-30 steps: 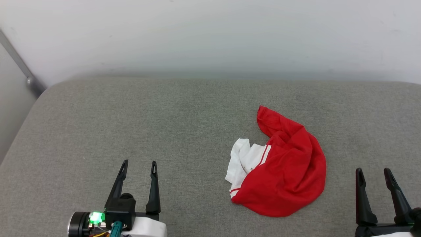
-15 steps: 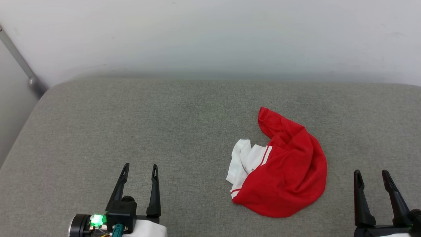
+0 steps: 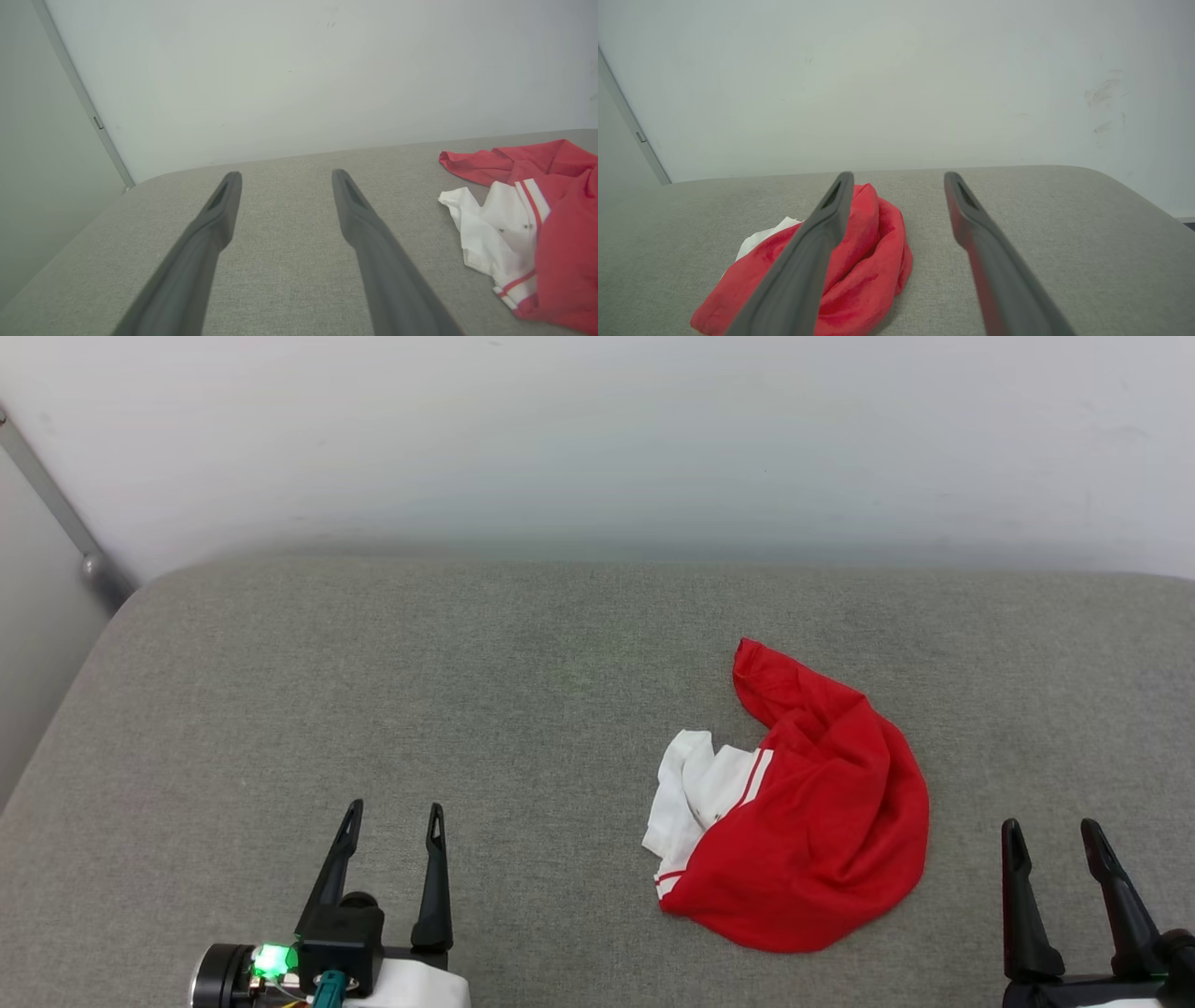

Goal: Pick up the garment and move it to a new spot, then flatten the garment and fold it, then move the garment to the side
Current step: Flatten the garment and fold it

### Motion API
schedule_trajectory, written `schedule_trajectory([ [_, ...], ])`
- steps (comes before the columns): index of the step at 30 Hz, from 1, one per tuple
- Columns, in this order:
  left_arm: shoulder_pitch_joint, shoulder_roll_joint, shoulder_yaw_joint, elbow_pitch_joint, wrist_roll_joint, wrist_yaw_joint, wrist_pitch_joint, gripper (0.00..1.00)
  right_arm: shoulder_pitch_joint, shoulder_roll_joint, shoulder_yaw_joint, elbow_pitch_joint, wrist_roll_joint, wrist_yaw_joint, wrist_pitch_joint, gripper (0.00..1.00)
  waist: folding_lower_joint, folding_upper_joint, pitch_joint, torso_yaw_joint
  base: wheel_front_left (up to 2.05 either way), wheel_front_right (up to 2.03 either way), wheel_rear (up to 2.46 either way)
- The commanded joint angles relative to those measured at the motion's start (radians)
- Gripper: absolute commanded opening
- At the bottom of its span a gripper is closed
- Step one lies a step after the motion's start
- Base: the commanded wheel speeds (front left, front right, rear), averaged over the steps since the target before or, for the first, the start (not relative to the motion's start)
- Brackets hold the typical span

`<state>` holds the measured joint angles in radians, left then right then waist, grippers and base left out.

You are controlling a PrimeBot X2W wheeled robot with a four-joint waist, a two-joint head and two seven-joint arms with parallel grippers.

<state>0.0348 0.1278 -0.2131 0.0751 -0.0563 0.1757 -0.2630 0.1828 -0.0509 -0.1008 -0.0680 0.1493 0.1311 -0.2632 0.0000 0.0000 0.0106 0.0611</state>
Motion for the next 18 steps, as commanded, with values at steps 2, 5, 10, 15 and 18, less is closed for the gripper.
schedule_trajectory([
  [2,-0.011,-0.002,0.012,0.0,0.006,-0.004,-0.003,1.0,0.003,0.001,0.001,-0.002,0.004,-0.001,-0.002,1.0,0.0,0.0,0.001,-0.002,0.0,0.0,0.0],
  [5,-0.044,0.004,0.017,0.0,0.011,-0.02,-0.003,1.0,-0.004,0.001,0.002,-0.003,0.003,-0.001,-0.002,1.0,0.0,0.0,0.005,-0.007,0.0,0.0,0.0],
  [10,-0.164,0.036,0.017,0.031,0.023,-0.071,-0.003,1.0,-0.023,0.001,0.004,-0.006,0.002,-0.001,-0.002,1.0,0.0,0.0,0.028,-0.017,0.0,0.0,0.0],
  [15,-0.349,0.078,0.003,0.132,0.031,-0.142,0.004,1.0,-0.043,0.001,0.012,-0.008,0.0,-0.001,-0.002,1.0,0.0,0.0,0.056,-0.041,0.0,0.0,0.0],
  [18,-0.472,0.105,-0.018,0.184,0.04,-0.196,0.057,1.0,-0.055,0.001,0.02,-0.012,-0.001,-0.001,-0.002,1.0,0.0,0.0,0.079,-0.059,0.0,0.0,0.0],
])
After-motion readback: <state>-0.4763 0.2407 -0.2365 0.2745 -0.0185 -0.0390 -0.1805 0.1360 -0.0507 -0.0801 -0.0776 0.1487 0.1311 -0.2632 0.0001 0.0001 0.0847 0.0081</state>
